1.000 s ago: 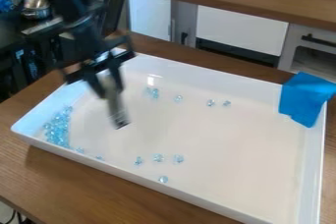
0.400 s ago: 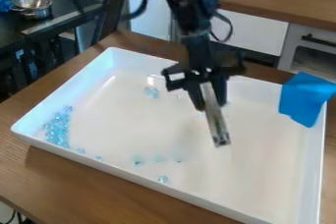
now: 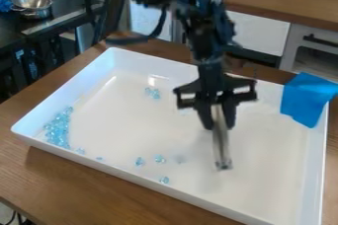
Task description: Sweep into pile
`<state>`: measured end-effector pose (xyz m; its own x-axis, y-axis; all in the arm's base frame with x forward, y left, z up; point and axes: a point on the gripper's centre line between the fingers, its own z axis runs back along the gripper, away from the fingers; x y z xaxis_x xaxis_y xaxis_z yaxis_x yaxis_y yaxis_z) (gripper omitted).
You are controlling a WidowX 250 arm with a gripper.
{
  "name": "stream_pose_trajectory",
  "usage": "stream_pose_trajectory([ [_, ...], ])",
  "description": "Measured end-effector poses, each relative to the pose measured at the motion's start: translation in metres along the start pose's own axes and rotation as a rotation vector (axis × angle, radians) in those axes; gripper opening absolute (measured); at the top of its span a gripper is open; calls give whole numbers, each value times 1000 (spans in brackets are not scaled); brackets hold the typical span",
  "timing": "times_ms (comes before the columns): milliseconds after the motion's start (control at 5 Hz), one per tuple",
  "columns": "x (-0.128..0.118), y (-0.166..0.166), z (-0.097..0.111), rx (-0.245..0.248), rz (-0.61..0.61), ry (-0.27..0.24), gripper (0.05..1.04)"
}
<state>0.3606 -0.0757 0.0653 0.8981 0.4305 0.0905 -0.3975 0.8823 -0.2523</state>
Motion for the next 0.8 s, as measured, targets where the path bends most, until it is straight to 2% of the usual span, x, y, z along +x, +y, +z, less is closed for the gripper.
stream_pose_trajectory([
  [200, -12, 11, -11, 16, -55, 11, 347],
  [400, -21, 23, -8, 11, -110, 4, 347],
  [800, -16, 49, -3, 6, -139, -27, 347],
])
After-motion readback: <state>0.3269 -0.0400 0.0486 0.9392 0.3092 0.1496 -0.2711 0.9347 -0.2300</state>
